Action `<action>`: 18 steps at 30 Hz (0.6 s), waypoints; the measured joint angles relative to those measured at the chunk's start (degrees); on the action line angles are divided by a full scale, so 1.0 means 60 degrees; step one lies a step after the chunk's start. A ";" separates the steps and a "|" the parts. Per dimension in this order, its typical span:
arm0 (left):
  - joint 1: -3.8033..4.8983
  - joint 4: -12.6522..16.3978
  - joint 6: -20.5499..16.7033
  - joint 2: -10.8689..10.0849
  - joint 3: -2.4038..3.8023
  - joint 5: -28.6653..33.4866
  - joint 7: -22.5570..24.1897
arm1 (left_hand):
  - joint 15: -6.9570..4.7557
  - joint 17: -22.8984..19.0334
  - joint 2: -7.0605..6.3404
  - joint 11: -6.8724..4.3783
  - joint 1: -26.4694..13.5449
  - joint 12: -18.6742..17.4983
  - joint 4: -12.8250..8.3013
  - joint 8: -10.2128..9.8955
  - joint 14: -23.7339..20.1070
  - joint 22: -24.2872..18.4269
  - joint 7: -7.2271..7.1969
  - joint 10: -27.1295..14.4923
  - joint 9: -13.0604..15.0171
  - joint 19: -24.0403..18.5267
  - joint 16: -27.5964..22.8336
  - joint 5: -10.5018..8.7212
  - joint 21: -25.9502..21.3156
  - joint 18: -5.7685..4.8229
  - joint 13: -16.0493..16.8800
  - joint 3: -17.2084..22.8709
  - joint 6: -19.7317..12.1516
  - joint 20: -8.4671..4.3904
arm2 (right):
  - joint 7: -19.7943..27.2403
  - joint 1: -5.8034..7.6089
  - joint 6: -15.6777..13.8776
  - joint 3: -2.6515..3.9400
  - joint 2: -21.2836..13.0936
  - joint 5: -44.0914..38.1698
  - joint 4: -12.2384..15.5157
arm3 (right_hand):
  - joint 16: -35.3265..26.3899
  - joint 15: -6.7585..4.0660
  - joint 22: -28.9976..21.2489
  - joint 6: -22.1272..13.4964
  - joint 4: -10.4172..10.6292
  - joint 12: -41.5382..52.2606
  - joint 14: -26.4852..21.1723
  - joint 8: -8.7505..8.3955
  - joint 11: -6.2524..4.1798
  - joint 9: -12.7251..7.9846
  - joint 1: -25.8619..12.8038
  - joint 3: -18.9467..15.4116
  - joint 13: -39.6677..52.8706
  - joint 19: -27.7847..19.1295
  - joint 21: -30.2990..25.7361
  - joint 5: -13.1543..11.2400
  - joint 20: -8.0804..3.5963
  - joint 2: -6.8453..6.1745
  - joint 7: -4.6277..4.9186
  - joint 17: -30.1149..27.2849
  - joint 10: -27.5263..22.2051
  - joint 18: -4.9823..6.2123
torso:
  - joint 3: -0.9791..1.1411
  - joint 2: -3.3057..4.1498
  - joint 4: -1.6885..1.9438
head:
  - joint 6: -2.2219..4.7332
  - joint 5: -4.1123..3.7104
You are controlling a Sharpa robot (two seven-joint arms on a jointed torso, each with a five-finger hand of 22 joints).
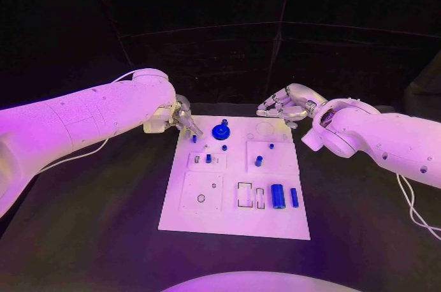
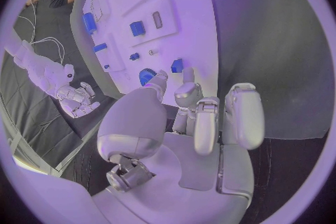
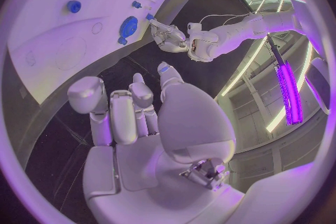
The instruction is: Assemble the parts on the task board
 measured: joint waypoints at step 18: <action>-0.0121 -0.0046 0.0051 0.0087 -0.0005 -0.0013 0.0104 | 0.0000 0.0000 0.0181 0.0000 0.0264 0.0000 -0.0147 0.0165 0.0000 0.0000 -0.0023 0.0000 0.0090 0.0000 0.0000 0.0000 0.0000 0.0000 0.0002 0.0094 -0.0090 0.0000 | 0.0009 -0.0001 0.0001 0.0000 0.0012 0.0000 -0.0003 | 0.0000 0.0000 0.0000 0.0000 0.0000 0.0000 0.0000 0.0000 0.0000 0.0000 0.0000 0.0000 0.0000 0.0000 0.0000 0.0000 0.0000 0.0000 0.0000 -0.0001 0.0000 0.0000 | 0.0000 0.0000 0.0001 | -0.0027 -0.0043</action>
